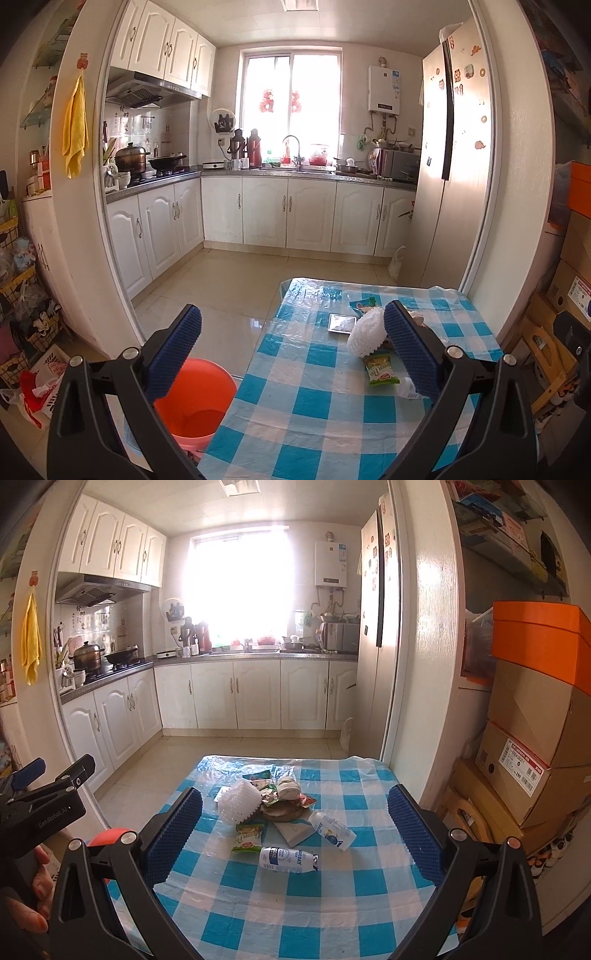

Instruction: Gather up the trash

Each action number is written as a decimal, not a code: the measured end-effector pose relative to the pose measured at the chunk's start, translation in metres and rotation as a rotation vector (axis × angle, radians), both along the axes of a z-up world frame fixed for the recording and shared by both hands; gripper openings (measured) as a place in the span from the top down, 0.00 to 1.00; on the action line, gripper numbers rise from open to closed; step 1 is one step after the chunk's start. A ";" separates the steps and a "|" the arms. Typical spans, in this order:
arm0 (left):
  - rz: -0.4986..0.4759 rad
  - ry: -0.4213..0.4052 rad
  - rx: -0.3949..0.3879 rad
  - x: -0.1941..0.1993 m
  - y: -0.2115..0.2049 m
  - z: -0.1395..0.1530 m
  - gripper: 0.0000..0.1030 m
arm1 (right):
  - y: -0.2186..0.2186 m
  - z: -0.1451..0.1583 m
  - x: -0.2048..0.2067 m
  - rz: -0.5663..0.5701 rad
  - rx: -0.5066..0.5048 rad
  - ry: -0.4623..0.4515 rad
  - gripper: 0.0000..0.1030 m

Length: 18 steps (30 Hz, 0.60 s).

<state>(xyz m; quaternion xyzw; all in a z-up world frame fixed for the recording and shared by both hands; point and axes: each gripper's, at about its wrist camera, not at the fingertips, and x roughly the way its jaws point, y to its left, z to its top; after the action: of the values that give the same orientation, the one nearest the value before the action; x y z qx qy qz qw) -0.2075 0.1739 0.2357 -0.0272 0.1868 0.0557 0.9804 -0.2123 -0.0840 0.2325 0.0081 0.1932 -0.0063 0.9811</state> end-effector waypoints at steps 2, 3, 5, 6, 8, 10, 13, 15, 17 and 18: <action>0.001 -0.005 -0.003 -0.002 0.002 0.001 0.03 | -0.001 0.001 -0.002 -0.002 0.001 -0.010 0.04; 0.002 -0.008 -0.002 -0.003 0.003 0.002 0.03 | -0.001 0.002 -0.002 -0.004 0.003 -0.015 0.04; 0.004 -0.013 -0.003 -0.005 0.003 0.002 0.03 | -0.002 0.002 -0.004 -0.005 0.011 -0.023 0.04; 0.003 -0.015 -0.007 -0.005 0.004 0.003 0.03 | -0.002 0.003 -0.005 -0.005 0.014 -0.026 0.04; 0.005 -0.018 -0.007 -0.007 0.005 0.003 0.03 | -0.002 0.003 -0.006 -0.005 0.016 -0.034 0.04; 0.006 -0.020 -0.005 -0.007 0.005 0.003 0.03 | -0.003 0.003 -0.007 -0.005 0.018 -0.039 0.04; 0.006 -0.018 -0.005 -0.007 0.005 0.002 0.03 | -0.004 0.002 -0.007 -0.003 0.016 -0.048 0.04; 0.005 -0.016 -0.006 -0.006 0.006 0.003 0.03 | -0.005 0.002 -0.008 0.003 0.016 -0.056 0.04; 0.003 -0.011 -0.005 -0.005 0.006 0.002 0.03 | -0.006 0.003 -0.009 0.002 0.017 -0.063 0.04; 0.002 -0.010 -0.005 -0.004 0.006 0.002 0.03 | -0.007 0.003 -0.009 0.002 0.018 -0.066 0.04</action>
<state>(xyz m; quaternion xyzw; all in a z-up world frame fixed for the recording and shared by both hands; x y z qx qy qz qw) -0.2115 0.1798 0.2379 -0.0301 0.1821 0.0562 0.9812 -0.2213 -0.0909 0.2353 0.0172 0.1608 -0.0035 0.9868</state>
